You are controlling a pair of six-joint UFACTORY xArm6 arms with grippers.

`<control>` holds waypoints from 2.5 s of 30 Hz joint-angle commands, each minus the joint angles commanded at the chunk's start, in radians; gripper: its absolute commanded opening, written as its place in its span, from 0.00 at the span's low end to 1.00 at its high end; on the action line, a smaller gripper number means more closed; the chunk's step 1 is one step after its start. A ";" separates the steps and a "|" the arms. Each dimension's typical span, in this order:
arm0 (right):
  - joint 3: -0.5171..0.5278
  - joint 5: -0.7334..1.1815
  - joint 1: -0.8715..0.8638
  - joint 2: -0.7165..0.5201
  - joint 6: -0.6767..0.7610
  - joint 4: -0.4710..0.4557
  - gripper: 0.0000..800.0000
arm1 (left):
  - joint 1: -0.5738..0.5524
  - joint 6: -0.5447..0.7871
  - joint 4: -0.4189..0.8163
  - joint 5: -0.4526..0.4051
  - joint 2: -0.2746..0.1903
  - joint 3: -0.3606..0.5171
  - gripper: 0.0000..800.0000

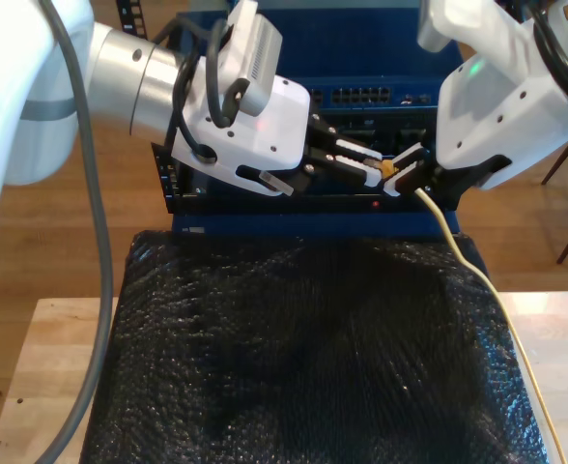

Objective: Grab the cable and plug it in

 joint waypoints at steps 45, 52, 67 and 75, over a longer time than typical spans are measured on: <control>-0.107 0.086 -0.012 -0.055 -0.245 -0.048 1.00 | 0.083 -0.140 -0.020 0.164 0.132 -0.034 0.00; -0.098 0.086 -0.011 -0.086 -0.244 -0.044 1.00 | 0.091 -0.175 -0.057 0.207 0.160 -0.034 0.00; -0.057 0.081 -0.002 -0.173 -0.308 -0.041 0.99 | 0.140 -0.213 -0.152 0.321 0.230 -0.046 0.00; -0.012 0.055 0.031 -0.204 -0.339 -0.034 0.99 | 0.140 -0.226 -0.172 0.377 0.250 -0.054 0.00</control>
